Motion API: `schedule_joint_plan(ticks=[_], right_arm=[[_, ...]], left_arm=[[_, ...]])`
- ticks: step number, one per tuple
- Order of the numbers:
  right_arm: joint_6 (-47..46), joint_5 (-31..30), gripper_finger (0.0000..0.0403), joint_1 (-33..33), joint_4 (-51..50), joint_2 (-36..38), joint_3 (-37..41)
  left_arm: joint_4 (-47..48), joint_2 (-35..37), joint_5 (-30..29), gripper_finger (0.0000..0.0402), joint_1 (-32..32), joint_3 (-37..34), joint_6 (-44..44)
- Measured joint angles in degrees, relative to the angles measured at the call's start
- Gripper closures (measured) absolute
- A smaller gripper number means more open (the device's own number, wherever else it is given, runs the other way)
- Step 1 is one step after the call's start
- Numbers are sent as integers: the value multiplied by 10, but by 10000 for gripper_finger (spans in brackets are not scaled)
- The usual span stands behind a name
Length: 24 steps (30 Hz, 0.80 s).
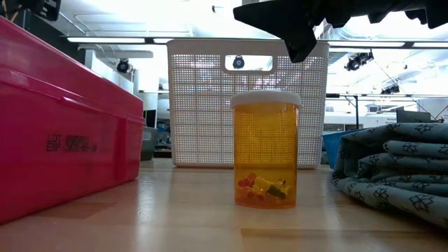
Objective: Pick & place medical supplies in basket/bin
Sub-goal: Put the middle orange pill bottle into the blue bin
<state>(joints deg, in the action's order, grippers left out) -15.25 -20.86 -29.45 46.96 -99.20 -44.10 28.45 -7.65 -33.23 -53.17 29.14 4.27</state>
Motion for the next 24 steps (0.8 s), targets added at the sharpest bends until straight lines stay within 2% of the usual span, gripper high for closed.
schedule_joint_plan(ticks=[10, 12, 18, 24], right_arm=[[0, 0, 196, 0, 0, 0, 0], [0, 0, 196, 0, 0, 0, 0], [0, 0, 196, 0, 0, 0, 0], [0, 0, 196, 0, 0, 0, 0]], left_arm=[[2, 71, -6, 160, 0, -16, -7], [3, 72, -44, 160, 0, -16, 8], [20, 71, -235, 160, 0, -16, 58], [18, 71, -316, 160, 0, -16, 66]])
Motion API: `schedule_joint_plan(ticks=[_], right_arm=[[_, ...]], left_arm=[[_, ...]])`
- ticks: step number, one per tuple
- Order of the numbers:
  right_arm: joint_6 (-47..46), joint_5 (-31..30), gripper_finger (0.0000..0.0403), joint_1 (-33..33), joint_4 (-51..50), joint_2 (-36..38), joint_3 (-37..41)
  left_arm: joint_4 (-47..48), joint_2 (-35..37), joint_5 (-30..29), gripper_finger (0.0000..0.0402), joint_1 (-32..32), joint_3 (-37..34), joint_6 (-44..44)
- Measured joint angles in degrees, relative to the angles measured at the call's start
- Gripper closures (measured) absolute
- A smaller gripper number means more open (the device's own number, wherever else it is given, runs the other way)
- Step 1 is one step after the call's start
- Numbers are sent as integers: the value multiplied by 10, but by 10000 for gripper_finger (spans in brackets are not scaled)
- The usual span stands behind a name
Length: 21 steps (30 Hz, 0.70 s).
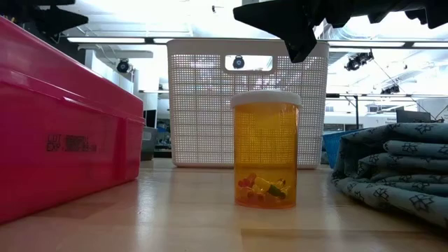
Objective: Pick & place medical supplies in basket/bin
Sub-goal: Put the middle orange pill bottle into the blue bin
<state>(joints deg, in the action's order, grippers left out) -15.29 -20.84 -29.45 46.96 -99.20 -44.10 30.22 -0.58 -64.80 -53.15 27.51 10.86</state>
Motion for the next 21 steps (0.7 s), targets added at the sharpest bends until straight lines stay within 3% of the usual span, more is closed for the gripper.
schedule_joint_plan(ticks=[15, 21], right_arm=[[0, 0, 196, 0, 0, 0, 0], [0, 0, 196, 0, 0, 0, 0]], left_arm=[[3, 0, -123, 160, 0, 0, -27], [2, 0, -112, 160, 0, 0, -37]])
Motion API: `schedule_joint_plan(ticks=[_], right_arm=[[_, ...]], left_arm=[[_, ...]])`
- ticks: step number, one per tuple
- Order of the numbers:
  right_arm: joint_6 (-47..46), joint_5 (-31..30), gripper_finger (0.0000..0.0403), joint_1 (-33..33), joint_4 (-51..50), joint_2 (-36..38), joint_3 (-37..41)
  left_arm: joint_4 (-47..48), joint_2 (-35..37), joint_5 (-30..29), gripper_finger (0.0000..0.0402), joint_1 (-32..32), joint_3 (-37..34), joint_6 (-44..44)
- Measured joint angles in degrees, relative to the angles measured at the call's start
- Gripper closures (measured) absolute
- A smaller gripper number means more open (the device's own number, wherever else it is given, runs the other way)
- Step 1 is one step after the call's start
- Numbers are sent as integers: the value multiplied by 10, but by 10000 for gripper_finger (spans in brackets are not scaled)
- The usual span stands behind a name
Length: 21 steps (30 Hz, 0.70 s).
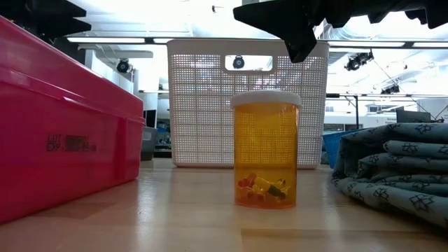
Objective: Pick & place medical supplies in basket/bin
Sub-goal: Put the middle orange pill bottle into the blue bin
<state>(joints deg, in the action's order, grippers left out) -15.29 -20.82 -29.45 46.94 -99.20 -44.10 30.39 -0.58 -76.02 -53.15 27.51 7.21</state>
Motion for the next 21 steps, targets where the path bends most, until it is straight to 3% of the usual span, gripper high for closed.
schedule_joint_plan(ticks=[21], right_arm=[[-22, 0, 196, -1, -4, 0, 0]], left_arm=[[0, 0, 1, 160, 0, 0, 1]])
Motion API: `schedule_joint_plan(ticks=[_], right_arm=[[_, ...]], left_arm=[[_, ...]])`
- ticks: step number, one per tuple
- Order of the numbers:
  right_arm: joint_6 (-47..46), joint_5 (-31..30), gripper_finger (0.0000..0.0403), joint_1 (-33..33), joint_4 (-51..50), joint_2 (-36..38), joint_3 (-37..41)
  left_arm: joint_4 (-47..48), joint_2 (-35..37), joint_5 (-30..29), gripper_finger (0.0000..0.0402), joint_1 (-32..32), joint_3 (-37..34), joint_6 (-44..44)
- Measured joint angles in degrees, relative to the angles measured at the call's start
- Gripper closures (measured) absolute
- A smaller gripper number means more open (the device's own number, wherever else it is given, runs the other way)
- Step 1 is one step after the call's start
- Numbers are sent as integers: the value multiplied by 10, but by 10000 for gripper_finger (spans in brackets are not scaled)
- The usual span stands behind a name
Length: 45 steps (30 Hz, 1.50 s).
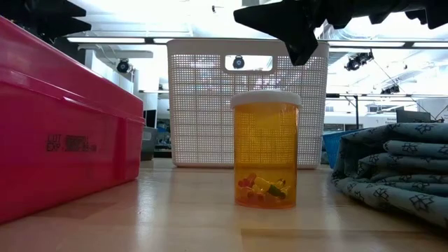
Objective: Pick & place medical supplies in basket/bin
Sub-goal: Put the middle orange pill bottle into the blue bin
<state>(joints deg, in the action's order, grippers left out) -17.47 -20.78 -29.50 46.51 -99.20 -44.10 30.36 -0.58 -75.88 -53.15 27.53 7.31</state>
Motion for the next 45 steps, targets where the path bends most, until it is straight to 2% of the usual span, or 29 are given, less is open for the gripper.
schedule_joint_plan(ticks=[6, 10, 17, 27, 38, 45], right_arm=[[55, 6, 196, -2, -1, 0, 0], [71, 36, 196, -3, -1, 0, 0], [117, 43, 195, -33, -2, 0, 0], [94, 86, 152, -50, -36, 0, 0], [56, 74, 101, -58, -149, 0, 0], [36, 76, 93, -65, -189, 0, 0]], left_arm=[[0, 0, 0, 160, 0, 0, 0], [0, 0, 0, 160, 0, 0, -1], [0, 0, 0, 160, 0, 0, 0], [0, 0, 0, 160, 0, 0, 0], [0, 0, 0, 160, 0, 0, 0], [0, 0, 0, 160, 0, 0, 0]])
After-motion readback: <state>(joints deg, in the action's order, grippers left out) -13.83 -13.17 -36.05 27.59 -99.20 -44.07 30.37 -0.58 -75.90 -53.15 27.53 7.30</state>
